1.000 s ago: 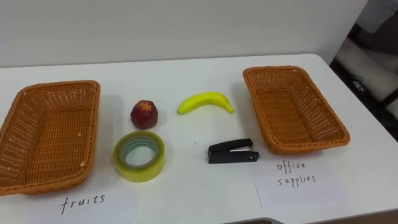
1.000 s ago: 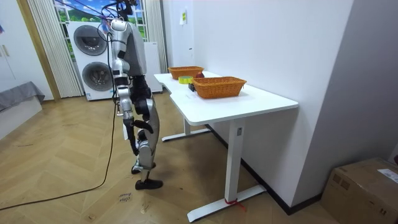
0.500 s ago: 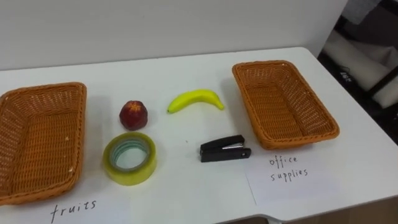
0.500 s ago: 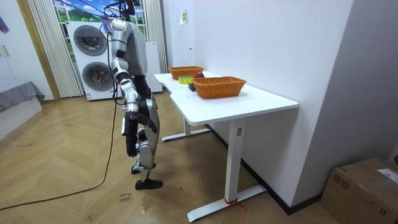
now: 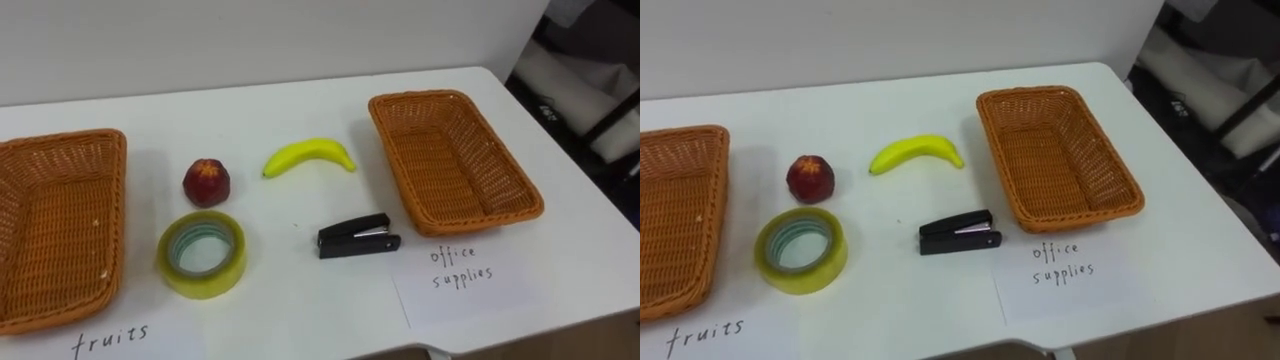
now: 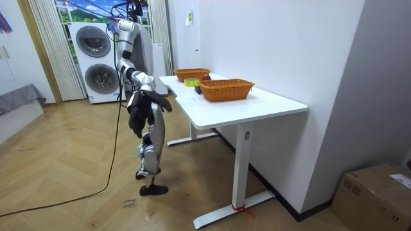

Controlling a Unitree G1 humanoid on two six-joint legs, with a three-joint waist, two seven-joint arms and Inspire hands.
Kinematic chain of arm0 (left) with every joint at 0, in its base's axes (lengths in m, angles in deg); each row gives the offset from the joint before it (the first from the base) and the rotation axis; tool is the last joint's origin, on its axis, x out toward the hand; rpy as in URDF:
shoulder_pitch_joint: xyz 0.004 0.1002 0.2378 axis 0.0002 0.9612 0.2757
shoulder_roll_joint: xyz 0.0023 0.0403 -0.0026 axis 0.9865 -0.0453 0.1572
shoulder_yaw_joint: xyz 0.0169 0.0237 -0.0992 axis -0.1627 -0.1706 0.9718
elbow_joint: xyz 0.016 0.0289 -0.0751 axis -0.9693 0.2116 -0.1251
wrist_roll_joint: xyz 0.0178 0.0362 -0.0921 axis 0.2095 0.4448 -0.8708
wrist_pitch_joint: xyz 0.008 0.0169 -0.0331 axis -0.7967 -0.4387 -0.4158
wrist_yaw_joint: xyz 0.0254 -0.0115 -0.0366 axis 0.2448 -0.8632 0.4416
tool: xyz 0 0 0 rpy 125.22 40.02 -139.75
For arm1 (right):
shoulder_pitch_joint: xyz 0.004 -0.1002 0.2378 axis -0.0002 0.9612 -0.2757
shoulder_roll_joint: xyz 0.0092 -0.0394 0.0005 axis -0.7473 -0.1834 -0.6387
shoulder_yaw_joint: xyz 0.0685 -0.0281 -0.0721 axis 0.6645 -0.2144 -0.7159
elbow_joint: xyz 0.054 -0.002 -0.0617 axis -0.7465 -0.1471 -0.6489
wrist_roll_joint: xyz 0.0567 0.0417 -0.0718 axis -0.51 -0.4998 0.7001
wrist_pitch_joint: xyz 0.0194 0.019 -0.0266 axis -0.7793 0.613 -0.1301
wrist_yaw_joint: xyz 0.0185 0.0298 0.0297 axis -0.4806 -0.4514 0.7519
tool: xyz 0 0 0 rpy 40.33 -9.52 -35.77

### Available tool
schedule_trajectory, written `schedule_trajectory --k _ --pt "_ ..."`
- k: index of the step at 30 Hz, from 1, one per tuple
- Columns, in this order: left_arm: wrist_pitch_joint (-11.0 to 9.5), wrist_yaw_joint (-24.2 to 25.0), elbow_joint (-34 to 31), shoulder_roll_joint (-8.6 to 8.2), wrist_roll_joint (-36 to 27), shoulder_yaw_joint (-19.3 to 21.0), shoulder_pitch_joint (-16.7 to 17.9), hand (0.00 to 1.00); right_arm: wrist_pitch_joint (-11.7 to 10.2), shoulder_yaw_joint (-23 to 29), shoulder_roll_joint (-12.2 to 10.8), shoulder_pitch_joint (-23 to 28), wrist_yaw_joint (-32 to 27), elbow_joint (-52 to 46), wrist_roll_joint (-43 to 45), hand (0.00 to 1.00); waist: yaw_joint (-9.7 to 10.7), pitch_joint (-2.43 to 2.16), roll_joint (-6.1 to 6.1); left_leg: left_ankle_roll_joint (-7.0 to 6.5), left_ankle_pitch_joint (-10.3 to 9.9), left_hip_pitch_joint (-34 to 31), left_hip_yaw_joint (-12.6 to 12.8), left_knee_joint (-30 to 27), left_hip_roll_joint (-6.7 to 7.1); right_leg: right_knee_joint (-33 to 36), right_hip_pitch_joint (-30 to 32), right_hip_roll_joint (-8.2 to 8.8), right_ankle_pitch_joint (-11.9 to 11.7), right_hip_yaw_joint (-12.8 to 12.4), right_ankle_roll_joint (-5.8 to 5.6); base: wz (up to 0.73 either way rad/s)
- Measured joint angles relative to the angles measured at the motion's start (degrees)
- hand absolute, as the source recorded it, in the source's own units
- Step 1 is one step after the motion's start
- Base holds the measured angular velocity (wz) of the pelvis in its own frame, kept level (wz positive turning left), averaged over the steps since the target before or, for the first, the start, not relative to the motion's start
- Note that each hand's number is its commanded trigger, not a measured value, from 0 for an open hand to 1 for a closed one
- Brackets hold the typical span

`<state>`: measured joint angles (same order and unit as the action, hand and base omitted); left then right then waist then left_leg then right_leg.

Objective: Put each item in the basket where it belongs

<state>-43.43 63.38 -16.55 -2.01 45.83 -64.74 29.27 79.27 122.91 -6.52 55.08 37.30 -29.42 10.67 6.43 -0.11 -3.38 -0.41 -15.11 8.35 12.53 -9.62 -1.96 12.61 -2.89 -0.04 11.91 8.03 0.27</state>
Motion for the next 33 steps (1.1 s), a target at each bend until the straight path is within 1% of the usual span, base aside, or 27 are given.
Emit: schedule_trajectory --k 2,5,6,7,8,14,15,16,18,20,24,28,31,32,33 --pt "-0.1 0.0 -0.3 -0.03 0.0 -0.1 -0.1 0.0 -0.2 -0.3 0.0 0.1 -1.5 -3.2 4.0 0.0 -0.6 0.01 0.26 0.0 0.0 0.0 0.0 0.0 0.02 0.0 0.0 0.03 0.0 0.0 0.0 0.0" --pt "-0.5 0.1 -0.3 0.02 0.2 -0.2 -0.1 0.0 -0.5 -1.4 0.2 -0.1 -2.3 -8.5 8.9 0.0 -0.7 -0.01 0.46 0.0 0.0 0.0 0.1 0.0 0.04 0.1 0.0 0.05 0.0 0.0 -0.03 0.0" --pt "-0.5 0.1 -0.3 0.07 0.2 -0.4 -0.1 0.0 -0.6 -1.8 0.4 -0.2 -2.4 -9.4 9.5 0.0 -0.7 -0.01 0.46 0.0 0.0 0.0 0.1 0.0 0.03 0.1 0.1 0.05 0.0 0.0 -0.03 0.0" --pt "-0.5 0.2 -0.3 0.2 0.2 -1.1 -0.1 0.0 -0.6 -2.6 1.2 -0.4 -2.2 -10.6 11.5 0.0 -0.6 0.03 0.52 0.0 0.0 0.0 0.1 0.0 0.04 0.0 0.1 0.05 0.0 0.0 -0.03 0.0" --pt "-0.5 0.3 -0.2 0.16 0.2 -1.3 -0.2 0.0 -0.6 -2.7 1.6 -0.5 -2.0 -12.1 13.8 0.0 -0.7 -0.03 0.43 0.0 0.0 0.0 0.1 0.0 0.04 0.0 0.1 0.04 0.0 0.0 -0.04 0.0" --pt "-0.6 0.3 0.4 0.05 0.4 -1.5 0.0 0.0 -0.8 -2.9 1.6 -0.4 -1.8 -22.2 26.1 0.0 -2.0 0.03 0.5 0.01 0.0 0.0 0.0 0.0 0.04 0.0 0.4 0.0 0.0 -0.1 -0.02 0.0" --pt "-0.9 0.3 0.5 0.06 0.5 -1.6 -0.1 0.0 -1.1 -3.1 1.6 -0.4 -1.8 -23.1 26.9 0.0 -2.1 0.01 0.43 0.01 0.0 -0.1 0.0 0.0 0.04 0.0 0.4 0.0 0.0 -0.1 -0.02 0.0" --pt "-1.8 0.3 1.3 0.14 0.5 -1.9 -0.2 0.0 -1.9 -3.8 1.8 -0.5 -1.7 -24.5 27.7 0.0 -2.2 0.06 0.48 0.01 0.0 -0.1 0.0 0.0 0.04 0.1 0.5 0.0 0.0 0.0 -0.02 0.0" --pt "-2.8 0.3 2.9 0.21 0.2 -2.3 -0.3 0.0 -2.5 -5.1 2.2 -1.0 -1.7 -25.9 28.8 0.0 -2.5 0.02 0.3 0.01 0.0 -0.2 -0.1 0.0 0.03 0.1 0.3 -0.02 0.0 0.0 -0.02 0.0" --pt "-2.8 0.3 4.7 0.21 0.2 -2.3 -0.4 0.0 -2.4 -6.5 2.8 -1.7 -1.0 -27.2 29.4 0.0 -2.9 -0.01 0.07 0.01 0.0 -0.2 -0.1 0.0 0.03 0.1 0.3 -0.02 0.0 0.0 -0.02 0.0" --pt "-2.7 0.4 5.8 0.24 0.6 -2.4 -0.3 0.0 -2.4 -6.9 3.6 -2.4 1.3 -29.8 29.9 0.0 -3.8 0.06 -0.24 0.01 0.0 -0.2 -0.3 0.0 0.01 0.1 0.4 0.05 0.0 0.4 -0.02 0.03" --pt "-2.4 0.5 6.0 0.29 0.6 -2.9 -0.3 0.0 -2.3 -7.1 4.3 -6.1 4.0 -32.1 31.3 0.0 -3.8 0.08 -0.81 0.04 0.0 -0.8 -1.0 -0.2 0.0 0.1 0.7 0.15 0.0 1.0 0.03 0.07" --pt "-2.4 0.5 6.3 0.42 0.7 -3.6 -0.3 0.0 -2.3 -8.7 6.1 -7.5 5.8 -32.2 31.3 0.0 -3.9 0.1 -1.08 0.05 0.0 -0.7 -1.4 -0.2 -0.05 0.0 0.2 0.17 0.0 1.5 0.04 0.06" --pt "-2.4 0.6 6.3 0.43 0.8 -3.7 -0.3 0.0 -2.3 -9.1 6.4 -7.8 6.4 -32.2 31.3 0.0 -3.9 0.1 -1.21 0.05 0.0 -0.6 -1.5 -0.3 -0.06 0.0 0.0 0.17 0.0 1.6 0.04 0.08" --pt "-2.5 0.7 6.2 0.45 1.4 -3.7 -0.4 0.0 -2.3 -9.3 6.5 -8.1 7.6 -32.5 31.3 0.0 -4.1 0.35 -1.58 0.05 0.0 -0.6 -1.6 -0.3 -0.09 0.0 0.0 0.17 0.0 1.7 0.04 0.05"
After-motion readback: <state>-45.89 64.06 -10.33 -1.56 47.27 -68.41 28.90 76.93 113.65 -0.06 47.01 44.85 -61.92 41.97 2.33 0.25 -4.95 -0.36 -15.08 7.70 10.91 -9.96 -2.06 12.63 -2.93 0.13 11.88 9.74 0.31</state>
